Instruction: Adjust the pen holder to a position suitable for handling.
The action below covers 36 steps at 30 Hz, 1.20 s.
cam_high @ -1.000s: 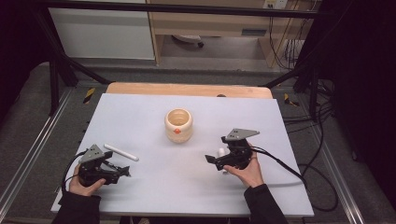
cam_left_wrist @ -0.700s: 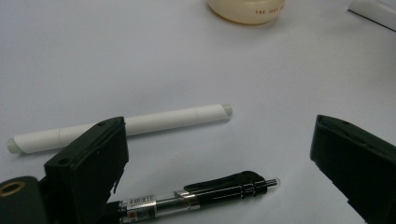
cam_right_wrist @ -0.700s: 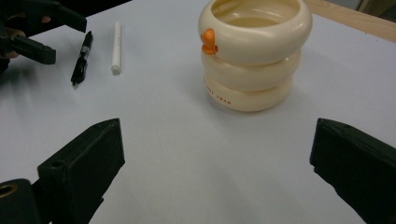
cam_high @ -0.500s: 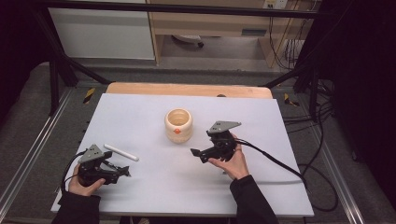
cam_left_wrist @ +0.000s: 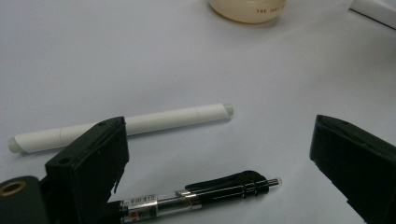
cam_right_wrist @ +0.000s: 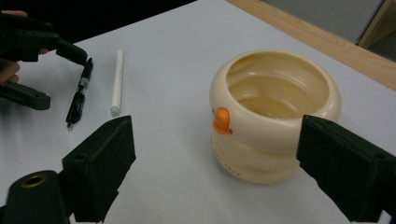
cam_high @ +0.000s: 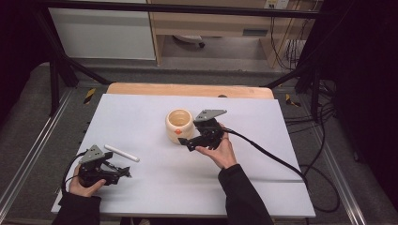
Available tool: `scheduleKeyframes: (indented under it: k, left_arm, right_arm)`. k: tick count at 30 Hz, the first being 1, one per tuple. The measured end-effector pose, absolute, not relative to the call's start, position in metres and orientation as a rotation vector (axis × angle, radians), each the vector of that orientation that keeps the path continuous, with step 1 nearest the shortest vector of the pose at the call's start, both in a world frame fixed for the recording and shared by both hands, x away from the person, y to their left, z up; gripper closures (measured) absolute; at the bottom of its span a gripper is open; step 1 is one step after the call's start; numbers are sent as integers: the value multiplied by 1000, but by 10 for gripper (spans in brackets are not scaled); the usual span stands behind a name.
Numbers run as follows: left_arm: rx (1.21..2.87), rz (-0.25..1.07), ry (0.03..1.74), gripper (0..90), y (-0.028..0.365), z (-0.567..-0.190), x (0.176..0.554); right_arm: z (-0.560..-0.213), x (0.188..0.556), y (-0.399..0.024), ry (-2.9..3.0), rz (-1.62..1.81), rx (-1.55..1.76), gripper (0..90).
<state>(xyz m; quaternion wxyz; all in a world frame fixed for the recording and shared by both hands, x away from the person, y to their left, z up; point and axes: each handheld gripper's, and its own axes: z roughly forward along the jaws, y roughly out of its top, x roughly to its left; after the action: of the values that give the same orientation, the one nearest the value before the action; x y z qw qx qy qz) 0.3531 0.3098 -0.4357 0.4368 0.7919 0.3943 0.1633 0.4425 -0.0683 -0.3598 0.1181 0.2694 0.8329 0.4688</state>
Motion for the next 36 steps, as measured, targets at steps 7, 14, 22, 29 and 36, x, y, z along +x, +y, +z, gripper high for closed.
scheduleKeyframes:
  k: [7,14,22,29,36]
  left_arm:
    - [1971,405,980,47,310,-436,353]
    - [1972,405,980,48,310,-436,353]
    - [1973,404,979,49,310,-436,354]
    - [1977,404,980,49,311,-436,354]
    - [1980,402,980,50,310,-436,354]
  right_arm:
    - [-358,456,-50,2448,1354,759,209]
    - [-363,472,-38,2487,1326,763,337]
    - [-370,487,-26,2543,1290,730,480]
    - [-378,494,-19,2577,1237,697,580]
    - [-379,496,-20,2593,1221,668,671]
